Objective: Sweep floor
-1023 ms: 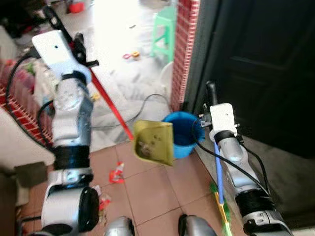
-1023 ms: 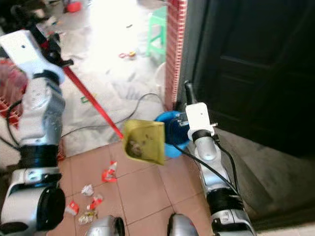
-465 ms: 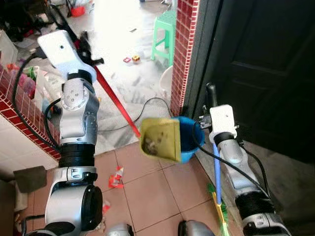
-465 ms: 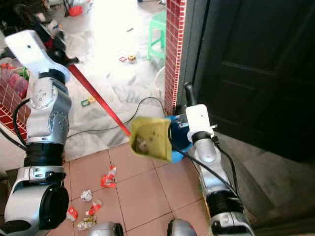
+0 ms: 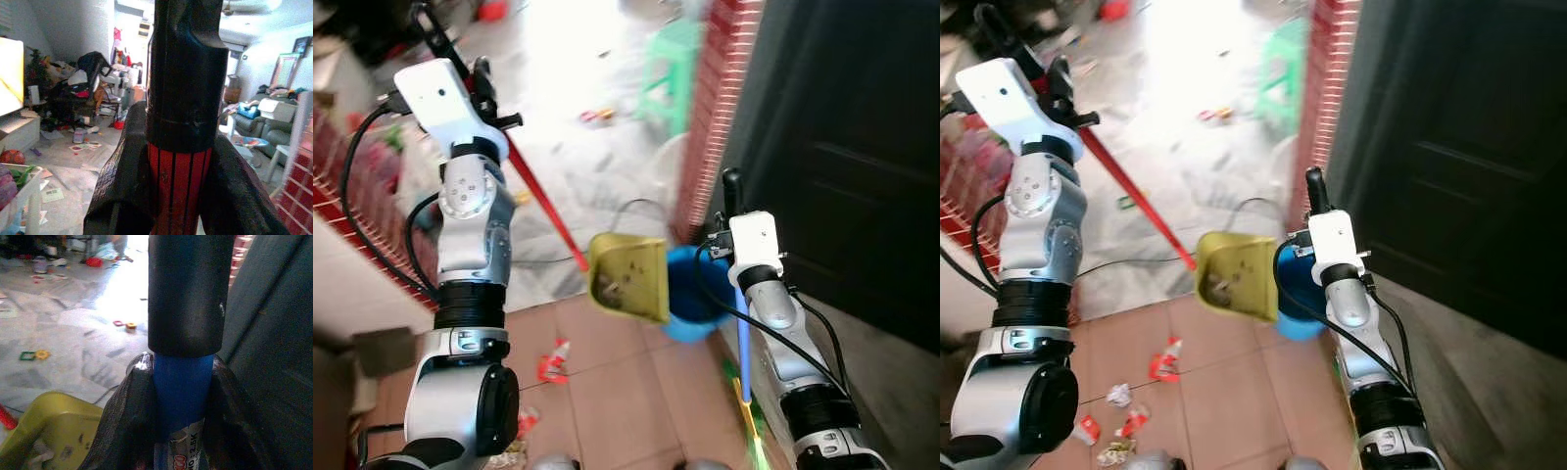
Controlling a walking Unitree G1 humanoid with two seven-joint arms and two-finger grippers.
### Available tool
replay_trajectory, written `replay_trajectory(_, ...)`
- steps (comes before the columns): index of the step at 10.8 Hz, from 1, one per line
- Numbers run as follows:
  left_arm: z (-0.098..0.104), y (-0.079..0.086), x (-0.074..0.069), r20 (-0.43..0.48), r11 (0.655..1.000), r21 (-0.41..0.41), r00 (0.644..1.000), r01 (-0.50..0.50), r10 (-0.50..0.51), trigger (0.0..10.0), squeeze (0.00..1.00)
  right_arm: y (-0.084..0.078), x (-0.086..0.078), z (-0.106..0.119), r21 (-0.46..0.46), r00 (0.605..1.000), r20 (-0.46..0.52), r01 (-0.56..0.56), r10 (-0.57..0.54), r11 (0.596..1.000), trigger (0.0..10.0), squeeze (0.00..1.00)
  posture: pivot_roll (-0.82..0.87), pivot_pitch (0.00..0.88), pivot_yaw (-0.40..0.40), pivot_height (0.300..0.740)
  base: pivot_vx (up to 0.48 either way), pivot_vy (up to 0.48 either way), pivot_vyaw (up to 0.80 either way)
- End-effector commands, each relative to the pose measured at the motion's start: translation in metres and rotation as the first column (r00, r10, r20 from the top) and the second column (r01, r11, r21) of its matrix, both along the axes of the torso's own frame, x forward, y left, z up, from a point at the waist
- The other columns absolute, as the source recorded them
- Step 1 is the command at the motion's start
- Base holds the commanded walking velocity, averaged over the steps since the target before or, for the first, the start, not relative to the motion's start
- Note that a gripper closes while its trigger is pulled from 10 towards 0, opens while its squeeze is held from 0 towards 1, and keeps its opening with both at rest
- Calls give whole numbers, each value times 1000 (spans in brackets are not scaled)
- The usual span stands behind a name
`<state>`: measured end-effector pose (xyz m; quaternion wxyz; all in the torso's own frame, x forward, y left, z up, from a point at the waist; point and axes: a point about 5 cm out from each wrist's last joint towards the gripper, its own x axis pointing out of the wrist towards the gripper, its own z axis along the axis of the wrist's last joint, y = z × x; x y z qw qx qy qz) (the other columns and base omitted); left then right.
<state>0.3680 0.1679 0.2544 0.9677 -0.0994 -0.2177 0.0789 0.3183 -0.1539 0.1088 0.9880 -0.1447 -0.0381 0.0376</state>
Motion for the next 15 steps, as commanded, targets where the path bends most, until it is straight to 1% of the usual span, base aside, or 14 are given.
replay_trajectory(1, 22, 0, -2, 100, 1000, -5, 995, -14, 15, 10000, 0, 5, 3, 12, -14, 998, 50, -28, 29, 1000, 10000, 0, -118, 55, 76, 740, 480, 0, 0)
replay_trajectory(2, 23, -1, -2, 105, 1000, -5, 994, -13, 14, 10000, 0, 5, 4, 12, -16, 998, 51, -31, 32, 999, 10000, 0, -117, 53, 74, 740, 469, 0, 0)
replay_trajectory(3, 24, -1, -3, 114, 1000, 0, 993, -15, 15, 10000, 0, 5, 5, 13, -18, 998, 51, -32, 33, 999, 10000, 0, -116, 50, 73, 740, 360, -315, 0)
replay_trajectory(5, 24, -1, -3, 119, 1000, -21, 993, -4, 7, 10000, 0, 5, 6, 13, -21, 998, 53, -31, 32, 999, 10000, 0, -115, 49, 72, 740, 0, 0, 0)
replay_trajectory(7, 24, -1, -4, 123, 1000, -21, 992, -9, 11, 10000, 0, 4, 6, 13, -22, 998, 54, -33, 34, 999, 10000, 0, -115, 47, 73, 740, 0, 0, 0)
replay_trajectory(8, 25, 0, -4, 123, 1000, -18, 992, -15, 17, 10000, 0, 4, 6, 12, -24, 998, 51, -32, 34, 999, 10000, 0, -115, 47, 72, 740, 0, 0, 0)
replay_trajectory(10, 21, -7, -6, 131, 1000, 20, 991, -3, 0, 10000, 0, 3, 7, 13, -27, 998, 52, -31, 32, 999, 10000, 0, -113, 49, 70, 740, 0, 0, 0)
replay_trajectory(11, 14, -18, -9, 125, 999, 42, 992, 13, -18, 10000, 0, 3, 8, 13, -29, 998, 53, -31, 32, 999, 10000, 0, -113, 49, 69, 740, 0, 0, 0)
replay_trajectory(12, 11, -31, -13, 140, 995, 96, 989, 39, -52, 10000, 0, 3, 9, 14, -28, 998, 55, -32, 33, 999, 10000, 0, -114, 50, 67, 740, 0, 0, 0)
replay_trajectory(13, 7, -44, -16, 147, 989, 132, 985, 68, -87, 10000, 0, 4, 9, 15, -27, 998, 58, -33, 35, 999, 10000, 0, -114, 50, 67, 740, 0, 0, 0)
replay_trajectory(14, -2, -66, -23, 153, 974, 194, 978, 113, -144, 10000, 0, 5, 9, 14, -27, 998, 59, -34, 35, 999, 10000, 0, -114, 52, 69, 740, 0, 0, 0)
replay_trajectory(15, -10, -81, -26, 138, 969, 197, 974, 151, -180, 10000, 0, 5, 9, 14, -26, 998, 60, -33, 34, 999, 10000, 0, -116, 52, 73, 740, 0, 0, 0)
